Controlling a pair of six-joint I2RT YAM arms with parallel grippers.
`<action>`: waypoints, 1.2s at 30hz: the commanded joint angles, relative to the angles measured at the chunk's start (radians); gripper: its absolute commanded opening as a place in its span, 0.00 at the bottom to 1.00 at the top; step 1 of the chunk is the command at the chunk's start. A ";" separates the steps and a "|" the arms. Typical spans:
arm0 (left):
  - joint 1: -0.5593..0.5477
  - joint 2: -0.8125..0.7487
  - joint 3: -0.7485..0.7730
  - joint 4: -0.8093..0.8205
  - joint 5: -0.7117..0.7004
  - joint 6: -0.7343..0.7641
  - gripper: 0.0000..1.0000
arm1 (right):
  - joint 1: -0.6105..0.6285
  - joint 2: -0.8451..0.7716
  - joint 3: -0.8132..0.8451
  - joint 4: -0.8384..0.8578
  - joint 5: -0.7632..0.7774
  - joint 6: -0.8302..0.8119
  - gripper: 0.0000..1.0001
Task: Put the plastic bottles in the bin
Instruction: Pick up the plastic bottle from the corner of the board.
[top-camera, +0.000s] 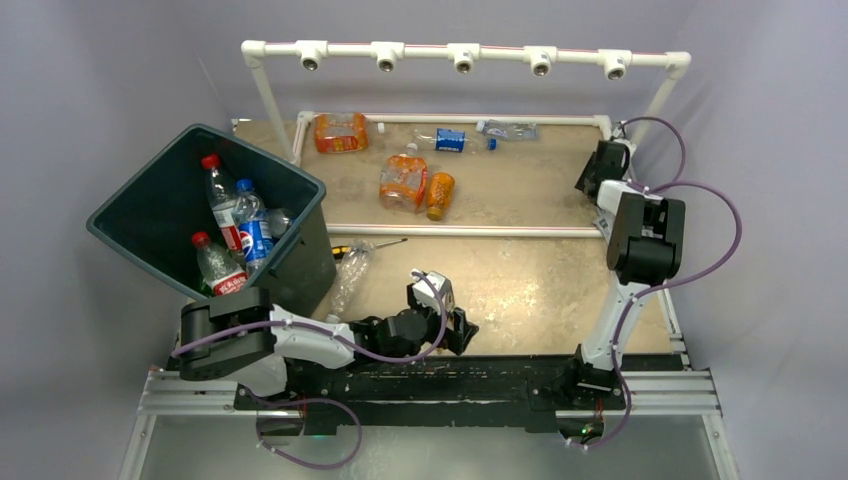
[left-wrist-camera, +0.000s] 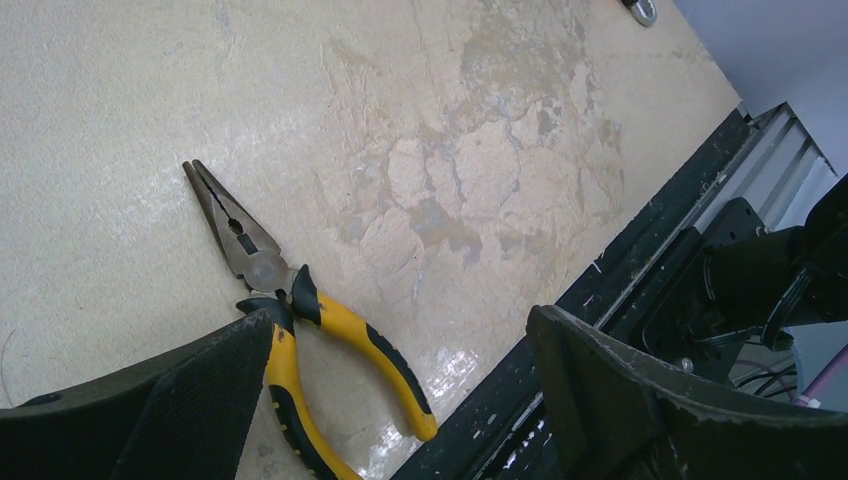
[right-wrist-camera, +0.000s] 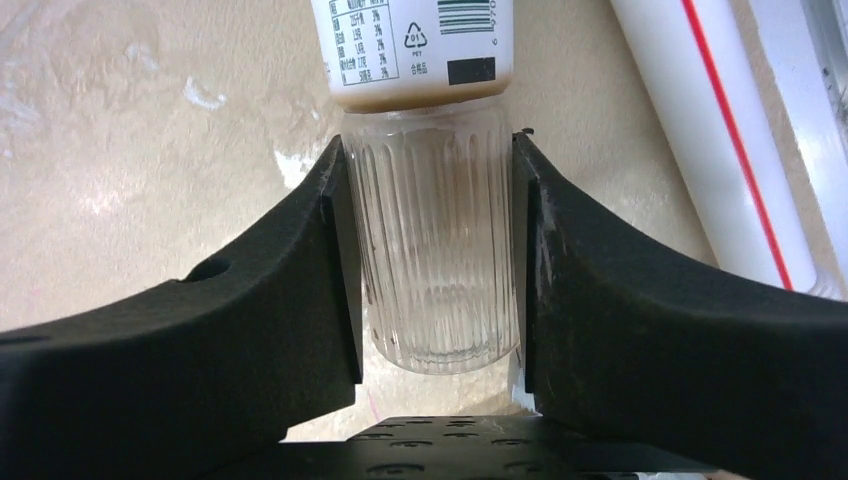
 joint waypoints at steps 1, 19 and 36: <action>-0.005 -0.044 -0.015 0.040 0.004 -0.026 0.98 | 0.000 -0.142 -0.090 0.117 -0.063 0.007 0.39; -0.005 -0.377 0.099 -0.301 -0.179 0.042 0.97 | 0.257 -0.494 -0.405 0.348 -0.191 0.246 0.30; -0.005 -0.259 0.734 -0.703 -0.266 0.308 0.95 | 0.513 -1.371 -0.936 0.307 -0.351 0.289 0.29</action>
